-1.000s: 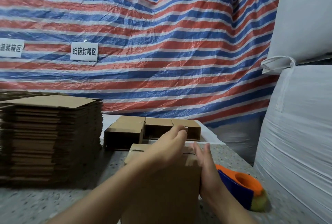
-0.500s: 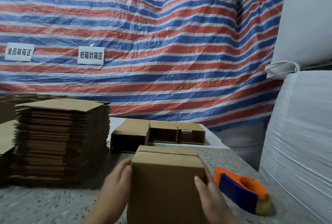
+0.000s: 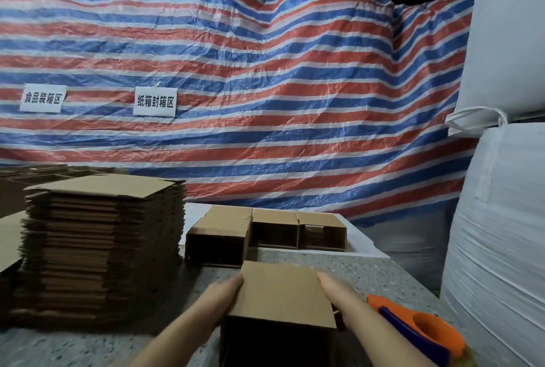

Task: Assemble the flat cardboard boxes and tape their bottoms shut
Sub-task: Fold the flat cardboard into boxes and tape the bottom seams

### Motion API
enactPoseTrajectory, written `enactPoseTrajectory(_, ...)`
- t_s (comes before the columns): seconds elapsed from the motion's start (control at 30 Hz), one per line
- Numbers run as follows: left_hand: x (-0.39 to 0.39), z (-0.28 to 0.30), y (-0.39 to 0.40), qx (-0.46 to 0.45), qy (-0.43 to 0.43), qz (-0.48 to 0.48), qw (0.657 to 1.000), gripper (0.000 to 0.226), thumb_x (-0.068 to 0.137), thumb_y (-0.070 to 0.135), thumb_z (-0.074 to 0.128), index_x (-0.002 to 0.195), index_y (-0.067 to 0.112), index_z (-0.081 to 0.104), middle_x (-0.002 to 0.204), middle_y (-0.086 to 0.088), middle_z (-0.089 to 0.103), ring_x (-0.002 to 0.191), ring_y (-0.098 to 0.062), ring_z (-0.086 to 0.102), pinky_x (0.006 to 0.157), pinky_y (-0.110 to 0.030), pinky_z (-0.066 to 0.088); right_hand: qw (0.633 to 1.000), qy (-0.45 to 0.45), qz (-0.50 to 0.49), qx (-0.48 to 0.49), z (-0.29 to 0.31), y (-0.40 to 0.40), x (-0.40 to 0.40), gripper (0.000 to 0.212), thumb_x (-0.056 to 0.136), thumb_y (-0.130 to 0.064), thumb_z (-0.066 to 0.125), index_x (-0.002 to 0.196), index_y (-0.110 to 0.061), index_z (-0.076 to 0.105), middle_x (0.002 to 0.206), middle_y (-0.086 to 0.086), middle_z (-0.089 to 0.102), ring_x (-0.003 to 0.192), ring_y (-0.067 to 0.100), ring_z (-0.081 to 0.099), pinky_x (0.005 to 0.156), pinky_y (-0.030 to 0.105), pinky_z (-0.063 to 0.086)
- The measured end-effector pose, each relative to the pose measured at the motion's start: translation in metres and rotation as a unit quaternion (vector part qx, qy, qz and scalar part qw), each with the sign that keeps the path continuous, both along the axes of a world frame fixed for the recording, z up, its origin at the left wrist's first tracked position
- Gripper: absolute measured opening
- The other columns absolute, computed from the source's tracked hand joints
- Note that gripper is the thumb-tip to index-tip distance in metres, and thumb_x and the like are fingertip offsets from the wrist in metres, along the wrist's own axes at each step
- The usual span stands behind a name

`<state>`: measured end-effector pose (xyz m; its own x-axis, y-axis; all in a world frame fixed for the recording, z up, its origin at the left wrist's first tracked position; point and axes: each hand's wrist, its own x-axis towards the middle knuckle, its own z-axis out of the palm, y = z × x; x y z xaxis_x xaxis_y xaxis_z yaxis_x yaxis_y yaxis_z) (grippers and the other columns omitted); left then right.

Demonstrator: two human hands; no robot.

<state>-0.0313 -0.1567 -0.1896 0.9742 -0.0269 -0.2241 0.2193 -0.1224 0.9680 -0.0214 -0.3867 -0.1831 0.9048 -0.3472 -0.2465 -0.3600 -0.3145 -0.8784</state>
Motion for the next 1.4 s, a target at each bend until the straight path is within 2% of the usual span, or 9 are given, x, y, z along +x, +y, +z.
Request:
enactPoseTrajectory(0.2, -0.021, -0.002, 0.012, 0.063, -0.016, 0.084, 0.994, 0.043, 0.103, 0.045, 0.037, 0.13, 0.015, 0.052, 0.121, -0.009, 0.057, 0.096, -0.022, 0.056, 0.072, -0.03, 0.045, 0.998, -0.006, -0.038, 0.048, -0.013, -0.011, -0.035, 0.058, 0.102, -0.054, 0.039, 0.14, -0.012, 0.051, 0.139, 0.014, 0.057, 0.123, 0.031, 0.057, 0.108, 0.047, 0.045)
enactPoseTrajectory(0.33, -0.048, -0.01, 0.007, 0.081, -0.049, 0.033, 0.995, 0.024, 0.1, 0.037, 0.045, 0.108, 0.018, 0.058, 0.107, -0.003, 0.062, 0.094, -0.018, 0.061, 0.082, -0.033, 0.05, 0.995, -0.056, 0.013, 0.076, -0.024, 0.002, -0.072, 0.036, 0.104, -0.044, 0.043, 0.107, -0.019, 0.068, 0.102, -0.002, 0.07, 0.105, 0.02, 0.062, 0.105, 0.042, 0.046)
enactPoseTrajectory(0.43, -0.044, -0.007, -0.007, 0.09, -0.142, 0.047, 0.985, 0.017, 0.101, 0.031, 0.047, 0.111, 0.022, 0.057, 0.106, 0.002, 0.065, 0.1, -0.017, 0.062, 0.094, -0.039, 0.052, 0.995, -0.086, 0.016, 0.055, -0.018, 0.013, -0.068, 0.027, 0.102, -0.04, 0.045, 0.12, -0.023, 0.056, 0.105, -0.005, 0.062, 0.102, 0.017, 0.059, 0.099, 0.04, 0.049)
enactPoseTrajectory(0.6, 0.026, 0.023, -0.024, 0.099, -0.252, 0.064, 0.961, 0.038, 0.102, 0.032, 0.045, 0.136, 0.017, 0.054, 0.112, 0.008, 0.064, 0.1, -0.011, 0.059, 0.084, -0.028, 0.045, 0.984, -0.175, -0.013, 0.035, 0.016, 0.012, 0.0, 0.04, 0.1, -0.036, 0.042, 0.132, -0.016, 0.056, 0.125, 0.007, 0.062, 0.114, 0.026, 0.057, 0.105, 0.047, 0.047)
enactPoseTrajectory(0.7, 0.085, 0.026, -0.03, 0.158, -0.266, 0.05, 0.95, 0.049, 0.102, 0.038, 0.043, 0.146, 0.019, 0.046, 0.144, 0.0, 0.052, 0.129, -0.02, 0.049, 0.105, -0.029, 0.039, 0.983, -0.176, -0.022, 0.035, 0.025, 0.008, 0.048, 0.044, 0.1, -0.035, 0.04, 0.136, -0.014, 0.052, 0.128, 0.009, 0.06, 0.117, 0.029, 0.056, 0.106, 0.05, 0.045)
enactPoseTrajectory(0.83, 0.151, 0.016, -0.029, 0.18, -0.237, -0.006, 0.955, 0.067, 0.094, 0.053, 0.055, 0.151, 0.022, 0.038, 0.151, 0.0, 0.044, 0.135, -0.021, 0.045, 0.107, -0.032, 0.04, 0.988, -0.151, -0.021, 0.037, 0.018, 0.003, 0.108, 0.048, 0.101, -0.037, 0.038, 0.141, -0.012, 0.048, 0.134, 0.011, 0.056, 0.121, 0.03, 0.053, 0.108, 0.05, 0.044)
enactPoseTrajectory(1.0, 0.218, -0.002, -0.023, 0.433, -0.258, 0.021, 0.863, 0.051, 0.1, 0.055, 0.037, 0.144, 0.031, 0.047, 0.16, -0.006, 0.029, 0.149, -0.025, 0.017, 0.117, -0.038, 0.02, 0.989, -0.138, -0.019, 0.038, -0.002, -0.001, 0.171, 0.047, 0.099, -0.036, 0.039, 0.136, -0.01, 0.052, 0.127, 0.01, 0.059, 0.115, 0.029, 0.055, 0.106, 0.047, 0.045)
enactPoseTrajectory(1.2, 0.255, -0.022, -0.017, 0.479, -0.275, 0.024, 0.833, 0.042, 0.102, 0.053, 0.032, 0.135, 0.038, 0.053, 0.16, 0.0, 0.027, 0.15, -0.023, 0.009, 0.117, -0.041, 0.009, 0.991, -0.125, -0.026, 0.033, -0.025, 0.005, 0.204, 0.047, 0.101, -0.034, 0.039, 0.14, -0.01, 0.047, 0.128, 0.009, 0.055, 0.111, 0.026, 0.053, 0.094, 0.038, 0.045)
enactPoseTrajectory(1.4, 0.258, -0.031, -0.016, 0.486, -0.34, 0.071, 0.802, 0.036, 0.101, 0.049, 0.033, 0.125, 0.037, 0.056, 0.14, 0.007, 0.05, 0.136, -0.016, 0.034, 0.11, -0.04, 0.021, 0.99, -0.136, -0.04, 0.003, -0.028, 0.009, 0.21, 0.045, 0.101, -0.034, 0.04, 0.139, -0.011, 0.047, 0.13, 0.009, 0.055, 0.11, 0.025, 0.052, 0.088, 0.036, 0.04)
